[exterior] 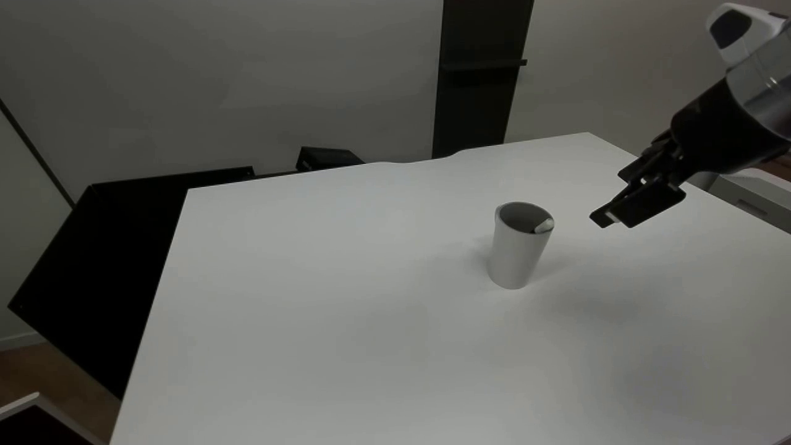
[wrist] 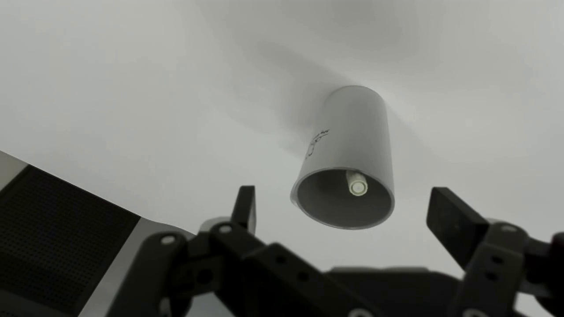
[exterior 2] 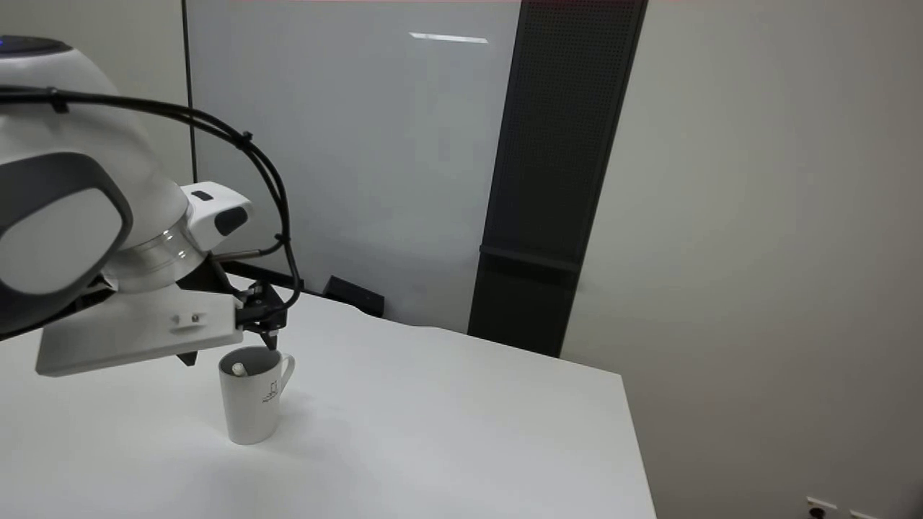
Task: Remove the marker from the white cup and put it on the table
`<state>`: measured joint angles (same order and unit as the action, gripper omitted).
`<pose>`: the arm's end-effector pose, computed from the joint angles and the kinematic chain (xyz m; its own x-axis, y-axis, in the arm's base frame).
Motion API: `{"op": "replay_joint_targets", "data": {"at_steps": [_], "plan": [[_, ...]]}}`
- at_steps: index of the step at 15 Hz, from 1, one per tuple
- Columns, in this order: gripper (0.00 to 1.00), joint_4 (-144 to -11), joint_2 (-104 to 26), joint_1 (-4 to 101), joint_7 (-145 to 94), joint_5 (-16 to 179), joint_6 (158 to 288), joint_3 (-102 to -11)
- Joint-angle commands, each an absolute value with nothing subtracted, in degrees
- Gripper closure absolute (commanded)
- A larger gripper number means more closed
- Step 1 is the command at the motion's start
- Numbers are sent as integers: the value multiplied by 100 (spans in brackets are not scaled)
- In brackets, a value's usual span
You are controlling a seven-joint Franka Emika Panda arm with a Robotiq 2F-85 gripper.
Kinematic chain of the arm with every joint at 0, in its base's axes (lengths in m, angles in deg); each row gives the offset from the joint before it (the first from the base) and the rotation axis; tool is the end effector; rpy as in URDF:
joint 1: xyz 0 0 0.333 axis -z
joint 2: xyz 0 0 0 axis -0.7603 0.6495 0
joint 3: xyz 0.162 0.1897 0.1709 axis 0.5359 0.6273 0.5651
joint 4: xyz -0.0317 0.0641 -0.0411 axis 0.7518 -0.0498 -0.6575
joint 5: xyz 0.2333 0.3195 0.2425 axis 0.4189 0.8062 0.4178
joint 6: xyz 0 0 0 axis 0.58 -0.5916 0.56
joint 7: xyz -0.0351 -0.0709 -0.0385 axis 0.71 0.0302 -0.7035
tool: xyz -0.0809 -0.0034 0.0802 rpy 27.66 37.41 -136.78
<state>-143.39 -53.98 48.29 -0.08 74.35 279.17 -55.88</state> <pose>0.4579 0.0039 0.1791 0.7480 0.4852 0.4529 0.4238 -0.8743 0.2367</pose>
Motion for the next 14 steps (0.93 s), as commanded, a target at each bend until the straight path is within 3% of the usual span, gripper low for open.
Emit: {"op": "replay_joint_targets", "data": {"at_steps": [1,5,14], "plan": [[0,-14379,-5180,4779,113,7552,28451,-5618],[0,-14350,-4808,4709,17,7641,29019,-5571],[0,-13964,-4883,4784,-92,7444,28657,-5312]]}}
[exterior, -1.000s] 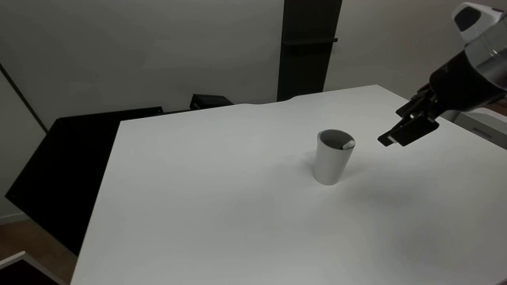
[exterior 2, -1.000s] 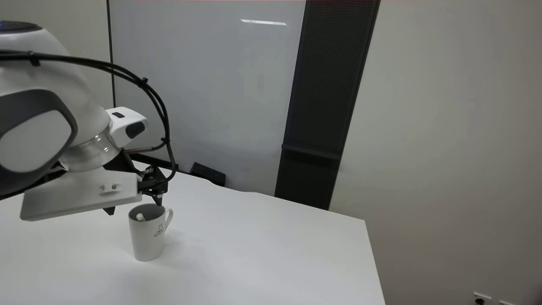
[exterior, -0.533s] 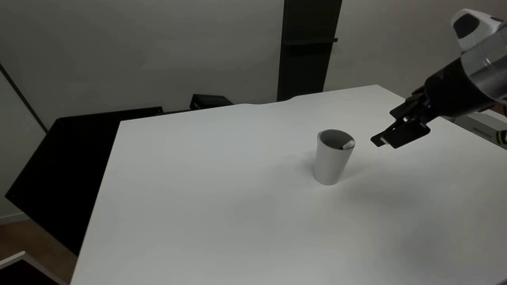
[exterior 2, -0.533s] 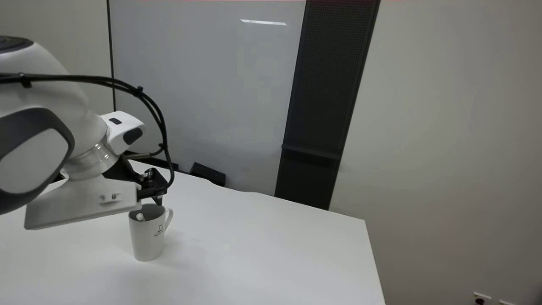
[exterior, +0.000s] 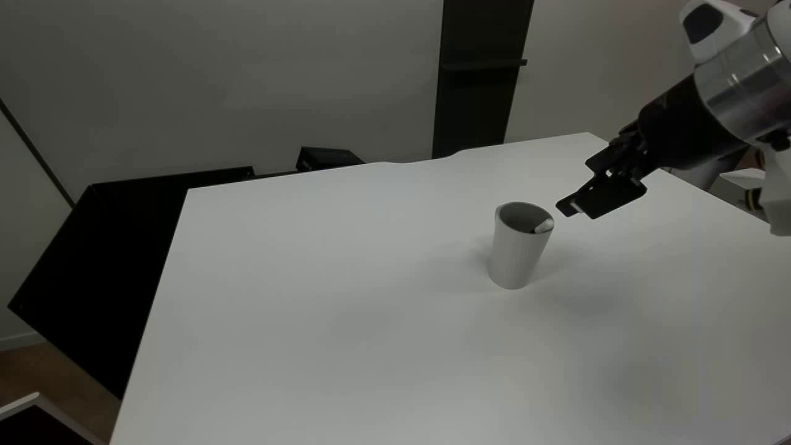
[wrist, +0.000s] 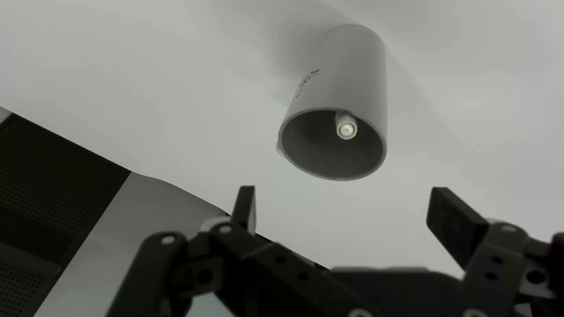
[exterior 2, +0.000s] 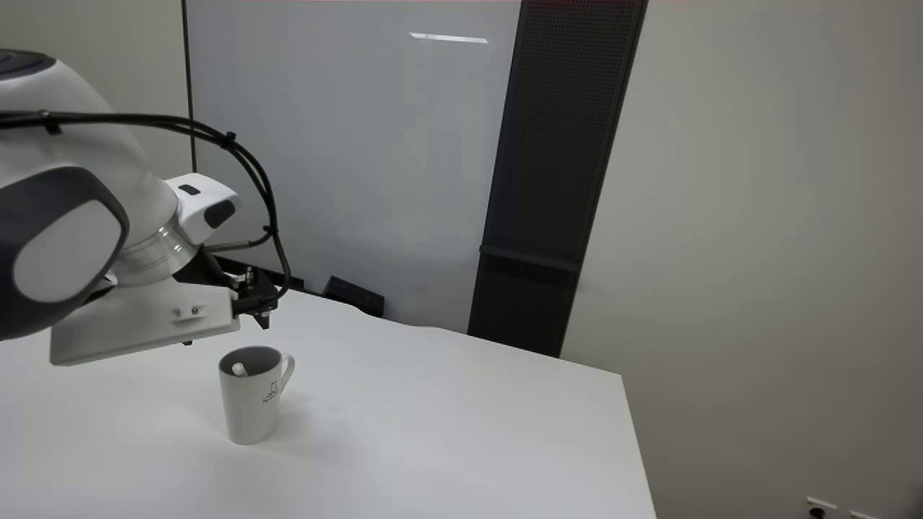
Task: Remove the marker from the white cup and put it on the table
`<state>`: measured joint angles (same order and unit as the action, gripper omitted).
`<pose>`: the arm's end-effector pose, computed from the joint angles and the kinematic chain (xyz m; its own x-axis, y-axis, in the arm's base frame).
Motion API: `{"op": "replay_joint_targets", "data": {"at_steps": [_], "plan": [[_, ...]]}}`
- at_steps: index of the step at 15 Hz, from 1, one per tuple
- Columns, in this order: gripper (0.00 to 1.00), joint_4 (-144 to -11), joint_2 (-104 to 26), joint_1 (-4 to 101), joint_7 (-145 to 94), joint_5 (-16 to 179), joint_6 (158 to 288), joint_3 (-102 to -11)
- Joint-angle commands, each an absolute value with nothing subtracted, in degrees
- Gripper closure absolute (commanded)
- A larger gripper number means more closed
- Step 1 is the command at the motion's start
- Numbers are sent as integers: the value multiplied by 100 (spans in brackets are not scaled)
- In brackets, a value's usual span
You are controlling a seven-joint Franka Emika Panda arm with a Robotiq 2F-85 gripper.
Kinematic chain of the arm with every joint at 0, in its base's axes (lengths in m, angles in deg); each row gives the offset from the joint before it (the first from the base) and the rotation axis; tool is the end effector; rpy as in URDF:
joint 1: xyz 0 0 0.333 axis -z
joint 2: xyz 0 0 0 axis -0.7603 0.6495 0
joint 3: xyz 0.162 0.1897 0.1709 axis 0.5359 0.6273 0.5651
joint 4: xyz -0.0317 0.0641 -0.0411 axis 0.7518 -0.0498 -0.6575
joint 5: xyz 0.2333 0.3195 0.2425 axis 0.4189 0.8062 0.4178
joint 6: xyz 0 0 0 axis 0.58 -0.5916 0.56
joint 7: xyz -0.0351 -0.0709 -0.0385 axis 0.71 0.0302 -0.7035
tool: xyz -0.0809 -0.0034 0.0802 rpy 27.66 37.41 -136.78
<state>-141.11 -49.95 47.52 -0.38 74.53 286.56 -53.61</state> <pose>0.4700 0.0301 0.1784 0.6738 0.5109 0.5338 0.4461 -0.8572 0.2573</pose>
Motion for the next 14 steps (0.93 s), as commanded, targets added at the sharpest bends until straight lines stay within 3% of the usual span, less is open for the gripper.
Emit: {"op": "replay_joint_targets", "data": {"at_steps": [1,14], "plan": [[0,-13932,-4802,4802,-182,7321,28632,-5333],[0,-13297,-4003,4853,-182,7276,28631,-5386]]}}
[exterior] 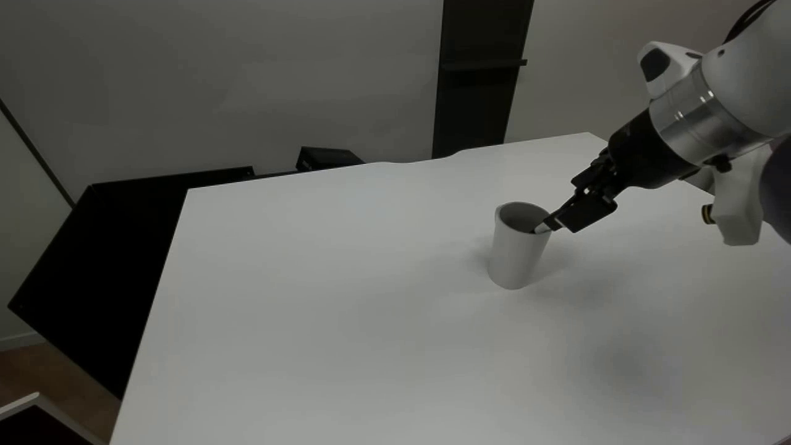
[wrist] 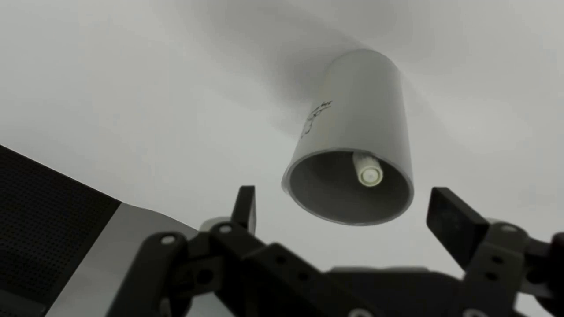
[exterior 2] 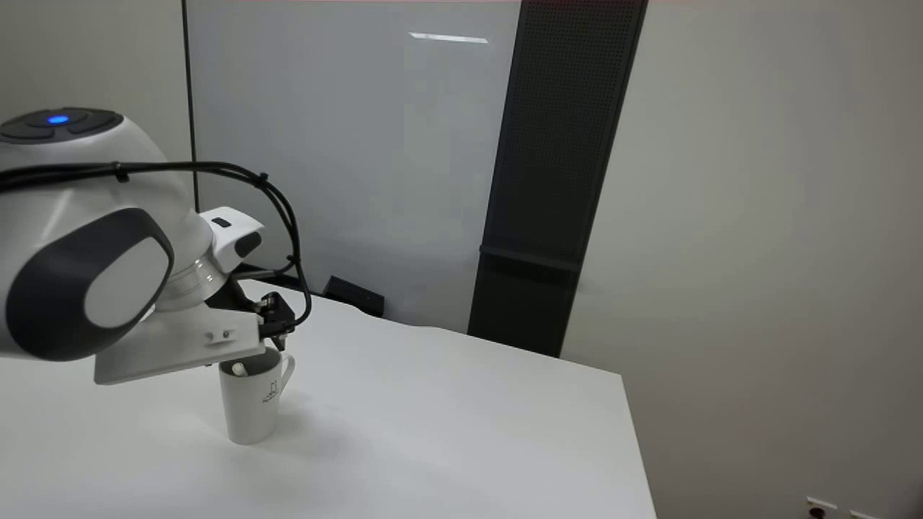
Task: Remove the marker from the white cup and put it on the table
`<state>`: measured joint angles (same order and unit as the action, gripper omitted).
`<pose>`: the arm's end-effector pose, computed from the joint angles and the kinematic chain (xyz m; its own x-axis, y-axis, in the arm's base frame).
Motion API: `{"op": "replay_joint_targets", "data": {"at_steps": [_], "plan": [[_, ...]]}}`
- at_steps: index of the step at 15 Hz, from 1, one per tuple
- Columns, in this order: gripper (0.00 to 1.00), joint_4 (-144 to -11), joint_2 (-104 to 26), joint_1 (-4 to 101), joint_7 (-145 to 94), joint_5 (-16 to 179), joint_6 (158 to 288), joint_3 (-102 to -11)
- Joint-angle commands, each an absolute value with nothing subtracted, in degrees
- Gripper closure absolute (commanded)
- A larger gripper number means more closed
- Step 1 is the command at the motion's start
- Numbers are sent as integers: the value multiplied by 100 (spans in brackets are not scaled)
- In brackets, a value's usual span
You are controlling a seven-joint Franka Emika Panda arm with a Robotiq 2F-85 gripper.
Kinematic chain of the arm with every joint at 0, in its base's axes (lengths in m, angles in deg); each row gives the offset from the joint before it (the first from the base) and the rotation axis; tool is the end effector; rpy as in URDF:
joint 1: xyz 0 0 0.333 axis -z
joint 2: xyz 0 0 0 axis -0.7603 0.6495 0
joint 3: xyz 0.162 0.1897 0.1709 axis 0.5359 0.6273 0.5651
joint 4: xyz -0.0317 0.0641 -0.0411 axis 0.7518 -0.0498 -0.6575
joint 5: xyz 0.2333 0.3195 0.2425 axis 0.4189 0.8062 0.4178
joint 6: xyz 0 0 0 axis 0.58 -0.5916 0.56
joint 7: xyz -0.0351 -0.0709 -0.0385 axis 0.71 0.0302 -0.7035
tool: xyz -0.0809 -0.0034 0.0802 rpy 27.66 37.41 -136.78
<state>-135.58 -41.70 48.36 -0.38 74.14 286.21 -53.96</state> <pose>0.4893 0.0206 0.1419 0.7085 0.5046 0.4934 0.4471 -0.8618 0.2394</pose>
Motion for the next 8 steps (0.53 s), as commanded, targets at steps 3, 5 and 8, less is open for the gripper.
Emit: {"op": "replay_joint_targets", "data": {"at_steps": [3,5,8], "plan": [[0,-13188,-3872,4851,-238,7282,28631,-5342],[0,-13150,-3779,4821,-247,7315,28640,-5343],[0,-13110,-3682,4830,-275,7303,28633,-5304]]}}
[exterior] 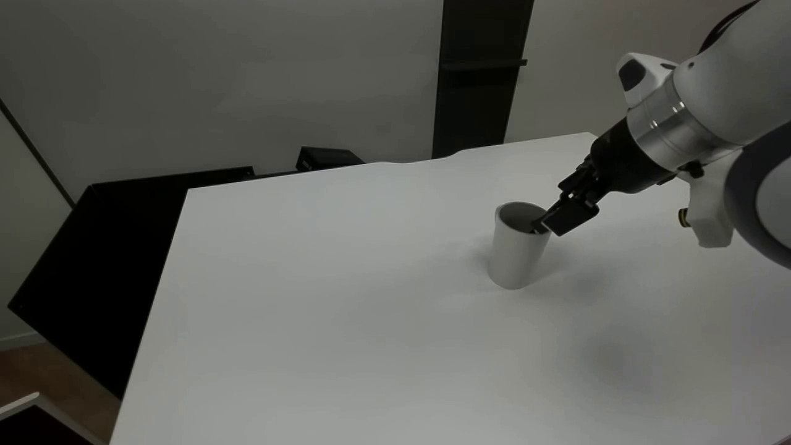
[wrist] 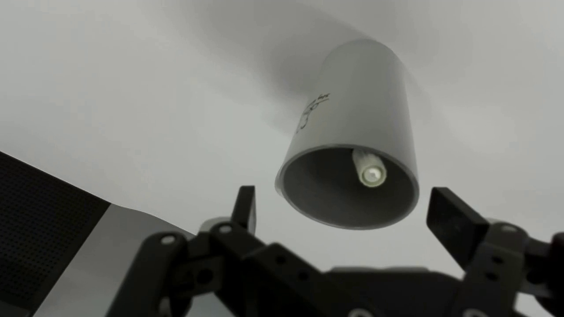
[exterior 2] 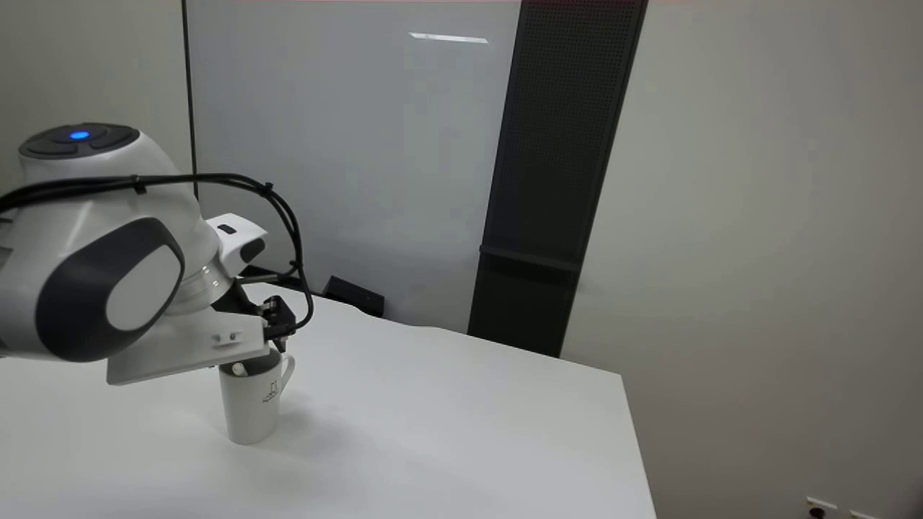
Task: Remove the marker from the white cup and put it on the table
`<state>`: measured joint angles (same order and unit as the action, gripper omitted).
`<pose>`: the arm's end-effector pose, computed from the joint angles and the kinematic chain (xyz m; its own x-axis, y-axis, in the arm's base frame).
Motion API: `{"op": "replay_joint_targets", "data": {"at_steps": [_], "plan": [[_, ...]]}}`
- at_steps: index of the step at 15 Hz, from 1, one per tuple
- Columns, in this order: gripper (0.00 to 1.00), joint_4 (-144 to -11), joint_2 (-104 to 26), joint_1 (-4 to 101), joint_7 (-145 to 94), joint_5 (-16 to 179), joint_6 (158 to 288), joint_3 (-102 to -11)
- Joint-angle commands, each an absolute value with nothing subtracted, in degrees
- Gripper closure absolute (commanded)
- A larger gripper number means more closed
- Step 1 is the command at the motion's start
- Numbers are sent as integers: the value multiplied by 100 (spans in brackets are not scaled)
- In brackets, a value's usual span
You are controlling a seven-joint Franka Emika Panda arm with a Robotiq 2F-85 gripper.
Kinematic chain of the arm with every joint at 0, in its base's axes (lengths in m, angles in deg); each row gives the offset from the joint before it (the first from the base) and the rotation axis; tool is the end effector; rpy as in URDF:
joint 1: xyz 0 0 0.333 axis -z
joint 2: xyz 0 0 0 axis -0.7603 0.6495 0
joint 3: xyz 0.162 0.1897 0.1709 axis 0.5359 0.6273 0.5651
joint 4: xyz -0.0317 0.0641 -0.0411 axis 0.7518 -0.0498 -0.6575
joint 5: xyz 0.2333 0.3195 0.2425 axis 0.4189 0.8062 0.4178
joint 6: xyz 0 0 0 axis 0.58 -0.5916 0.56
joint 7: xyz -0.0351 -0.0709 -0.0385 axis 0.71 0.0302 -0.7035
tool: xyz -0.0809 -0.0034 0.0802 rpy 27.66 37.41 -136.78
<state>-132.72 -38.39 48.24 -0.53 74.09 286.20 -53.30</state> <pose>0.5008 0.0279 0.1300 0.7064 0.5114 0.4893 0.4594 -0.8572 0.2327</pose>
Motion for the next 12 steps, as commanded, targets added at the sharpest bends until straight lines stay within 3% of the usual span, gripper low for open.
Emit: {"op": "replay_joint_targets", "data": {"at_steps": [1,7,8,10,12], "plan": [[0,-13096,-3642,4818,-270,7311,28638,-5311],[1,-13014,-3492,4829,-293,7300,28635,-5283],[25,-13000,-3473,4810,-268,7300,28639,-5300],[29,-12980,-3438,4803,-269,7305,28639,-5303],[42,-12963,-3427,4796,-270,7308,28628,-5302]]}}
